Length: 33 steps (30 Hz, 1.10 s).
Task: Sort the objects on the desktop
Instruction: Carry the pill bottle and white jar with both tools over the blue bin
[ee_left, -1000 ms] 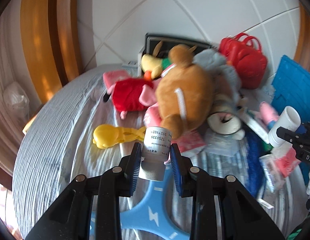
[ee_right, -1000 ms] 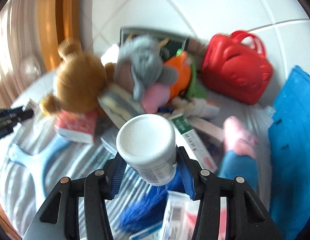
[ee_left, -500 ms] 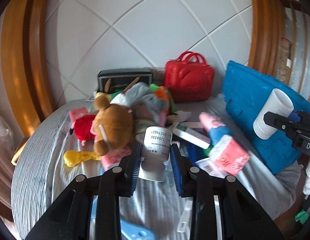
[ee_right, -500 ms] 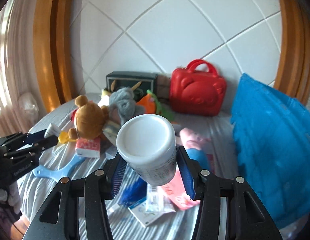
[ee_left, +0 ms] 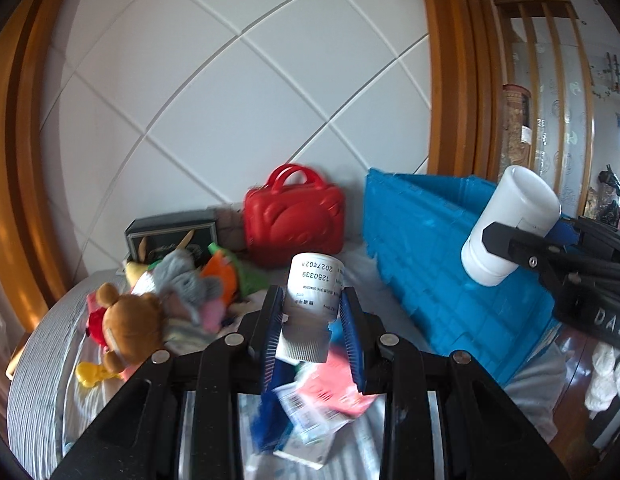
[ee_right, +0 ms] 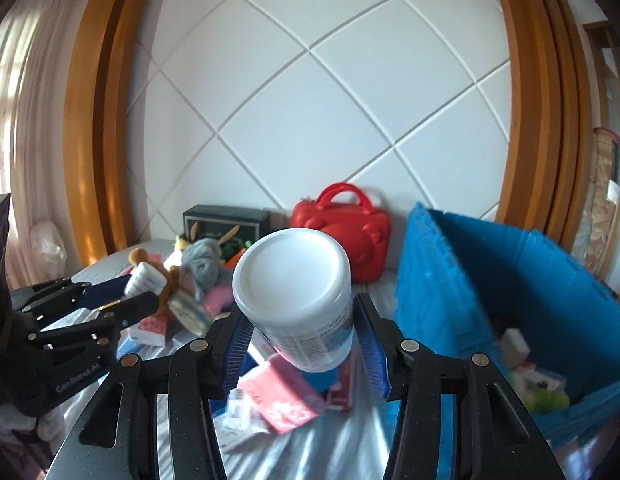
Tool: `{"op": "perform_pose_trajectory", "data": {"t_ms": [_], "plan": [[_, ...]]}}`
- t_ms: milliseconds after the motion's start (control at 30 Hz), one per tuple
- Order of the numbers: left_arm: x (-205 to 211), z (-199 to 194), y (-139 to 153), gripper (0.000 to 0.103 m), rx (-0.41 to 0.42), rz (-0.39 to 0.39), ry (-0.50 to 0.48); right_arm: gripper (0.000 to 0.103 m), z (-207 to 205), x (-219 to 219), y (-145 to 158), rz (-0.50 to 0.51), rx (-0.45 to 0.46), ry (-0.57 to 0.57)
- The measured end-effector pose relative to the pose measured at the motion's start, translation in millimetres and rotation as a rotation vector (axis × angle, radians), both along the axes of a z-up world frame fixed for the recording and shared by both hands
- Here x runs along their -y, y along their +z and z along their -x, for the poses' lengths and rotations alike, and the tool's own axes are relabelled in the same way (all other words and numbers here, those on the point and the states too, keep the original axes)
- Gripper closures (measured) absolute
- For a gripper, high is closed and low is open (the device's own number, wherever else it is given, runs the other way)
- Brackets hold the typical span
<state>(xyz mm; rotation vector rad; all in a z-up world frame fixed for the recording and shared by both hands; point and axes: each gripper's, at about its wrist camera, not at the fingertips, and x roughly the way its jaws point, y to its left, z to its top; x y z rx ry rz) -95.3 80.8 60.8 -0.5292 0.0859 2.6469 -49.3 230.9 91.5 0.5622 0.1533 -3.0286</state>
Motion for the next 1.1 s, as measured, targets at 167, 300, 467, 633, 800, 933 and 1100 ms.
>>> {"op": "perform_pose_trajectory", "data": {"t_ms": [167, 300, 467, 633, 800, 933, 1100], "plan": [[-79, -15, 27, 0.074, -0.054, 0.003, -0.036, 0.054, -12, -62, 19, 0.005, -0.040, -0.028], [-140, -22, 44, 0.074, -0.082, 0.029, -0.064, 0.054, -17, -119, 33, 0.028, -0.066, -0.049], [-210, -31, 63, 0.074, -0.112, 0.054, -0.089, 0.054, -18, -179, 44, 0.006, -0.068, -0.076], [-265, -34, 69, 0.074, -0.113, 0.093, -0.103, 0.054, -6, -232, 51, -0.050, -0.034, -0.086], [-310, -21, 65, 0.074, -0.044, 0.151, -0.136, 0.054, 7, -271, 48, -0.114, 0.052, -0.086], [-340, -2, 59, 0.074, 0.073, 0.188, -0.191, 0.054, 23, -297, 34, -0.177, 0.169, -0.100], [-374, 20, 39, 0.074, 0.240, 0.263, -0.280, 0.054, 48, -330, 9, -0.183, 0.373, -0.096]]}}
